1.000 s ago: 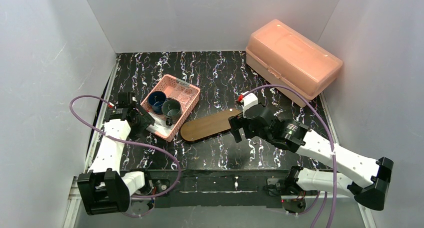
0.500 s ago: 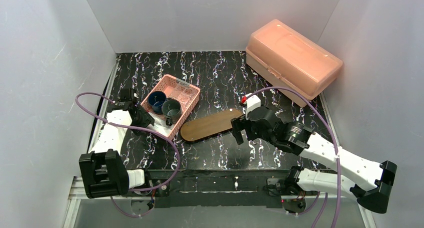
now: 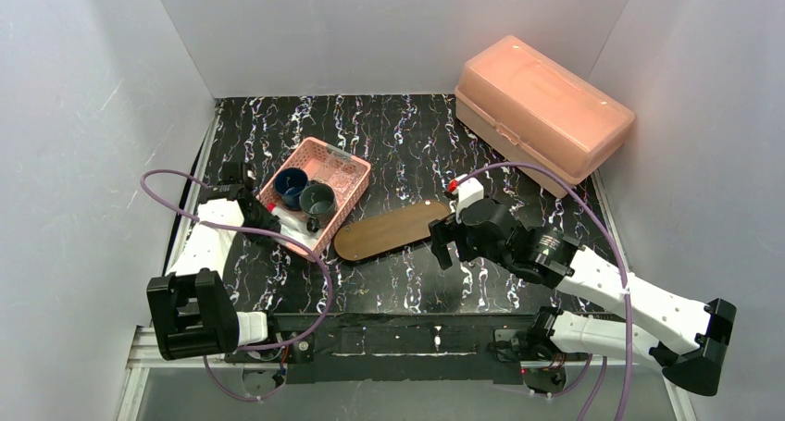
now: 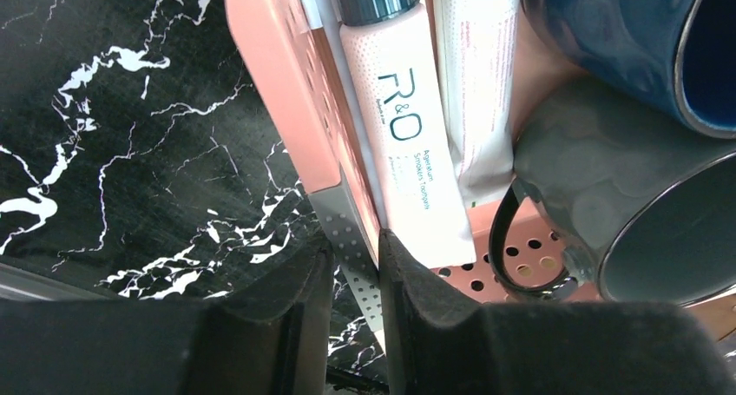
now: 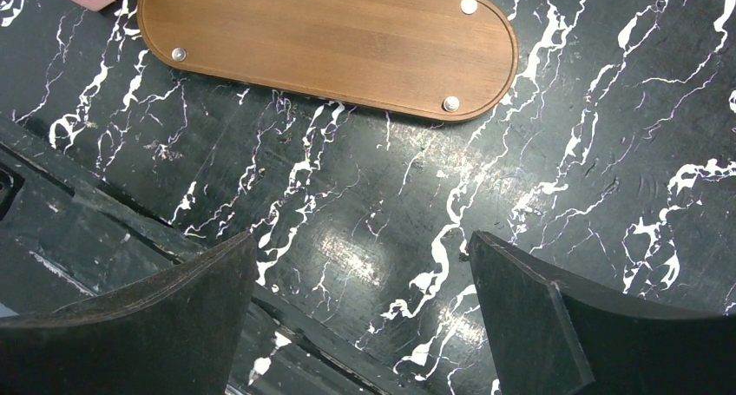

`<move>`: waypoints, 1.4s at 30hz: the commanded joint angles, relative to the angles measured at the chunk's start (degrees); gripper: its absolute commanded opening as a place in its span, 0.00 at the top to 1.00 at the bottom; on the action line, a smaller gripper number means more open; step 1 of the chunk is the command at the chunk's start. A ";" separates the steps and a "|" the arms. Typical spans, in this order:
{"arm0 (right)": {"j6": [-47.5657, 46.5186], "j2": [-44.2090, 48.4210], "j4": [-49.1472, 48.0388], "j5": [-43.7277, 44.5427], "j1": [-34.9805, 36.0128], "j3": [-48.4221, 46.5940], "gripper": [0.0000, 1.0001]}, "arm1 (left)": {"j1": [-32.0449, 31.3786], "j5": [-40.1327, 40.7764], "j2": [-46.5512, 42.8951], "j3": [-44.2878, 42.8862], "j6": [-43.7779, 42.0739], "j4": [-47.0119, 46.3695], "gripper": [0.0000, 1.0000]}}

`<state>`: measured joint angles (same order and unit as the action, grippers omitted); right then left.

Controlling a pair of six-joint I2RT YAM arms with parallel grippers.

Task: Prepare toiletry sets of a toothbrush and toothpaste on the tray

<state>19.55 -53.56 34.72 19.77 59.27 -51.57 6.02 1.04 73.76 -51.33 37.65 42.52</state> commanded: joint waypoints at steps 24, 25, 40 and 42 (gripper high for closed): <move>2.30 5.51 1.64 -2.19 0.06 1.99 0.00 | -0.46 -15.23 19.36 -18.79 -8.35 -1.95 1.00; 2.52 5.70 1.67 -2.48 0.06 2.07 0.00 | -1.03 -15.20 20.10 -19.65 -8.83 -1.95 1.00; 3.70 7.38 3.34 -3.51 0.06 2.79 0.00 | -9.16 -9.35 30.52 -34.24 -13.42 -0.04 1.00; 3.67 7.41 3.49 -3.51 0.06 2.80 0.00 | -10.40 -8.93 32.44 -36.77 -13.92 0.54 1.00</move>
<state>22.63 -46.85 37.82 16.73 59.27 -49.50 -1.67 -5.69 104.55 -82.65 25.30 42.78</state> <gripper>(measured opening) 0.997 0.159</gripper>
